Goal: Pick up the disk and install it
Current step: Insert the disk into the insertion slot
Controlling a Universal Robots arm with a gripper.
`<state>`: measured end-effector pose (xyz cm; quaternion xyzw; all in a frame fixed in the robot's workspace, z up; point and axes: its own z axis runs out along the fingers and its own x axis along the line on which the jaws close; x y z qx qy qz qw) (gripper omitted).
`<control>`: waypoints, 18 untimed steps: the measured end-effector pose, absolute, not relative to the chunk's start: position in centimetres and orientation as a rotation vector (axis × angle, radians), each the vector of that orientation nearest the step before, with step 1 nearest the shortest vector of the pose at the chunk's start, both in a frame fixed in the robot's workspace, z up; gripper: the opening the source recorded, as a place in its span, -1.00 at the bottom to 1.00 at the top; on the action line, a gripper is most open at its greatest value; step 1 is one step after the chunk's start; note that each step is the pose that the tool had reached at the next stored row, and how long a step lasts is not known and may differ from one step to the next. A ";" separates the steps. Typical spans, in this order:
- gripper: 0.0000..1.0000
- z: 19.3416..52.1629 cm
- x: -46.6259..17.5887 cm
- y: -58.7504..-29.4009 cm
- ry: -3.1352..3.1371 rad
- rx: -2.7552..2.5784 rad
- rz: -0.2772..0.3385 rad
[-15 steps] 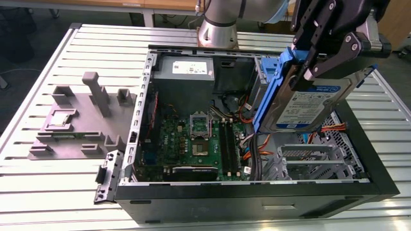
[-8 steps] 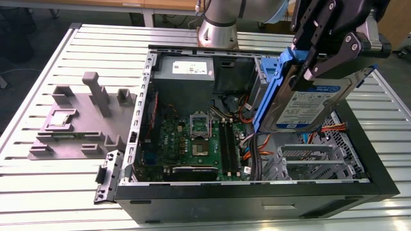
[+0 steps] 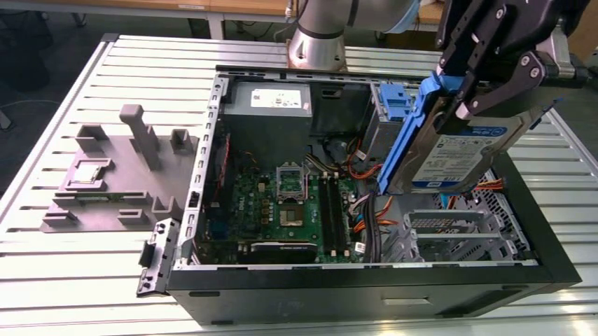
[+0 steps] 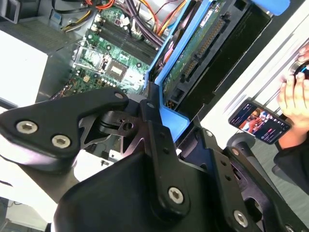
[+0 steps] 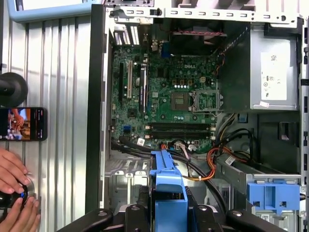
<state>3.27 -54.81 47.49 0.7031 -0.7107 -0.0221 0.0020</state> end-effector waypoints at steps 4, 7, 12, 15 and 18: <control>-0.27 47.0 3.9 -55.1 -2.230 2.206 -0.069; -0.27 46.7 4.3 -55.5 -2.231 2.206 -0.068; -0.27 46.2 5.3 -56.0 -2.230 2.207 -0.068; -0.27 46.0 6.1 -56.2 -2.231 2.207 -0.068; -0.27 45.9 7.0 -56.4 -2.230 2.207 -0.068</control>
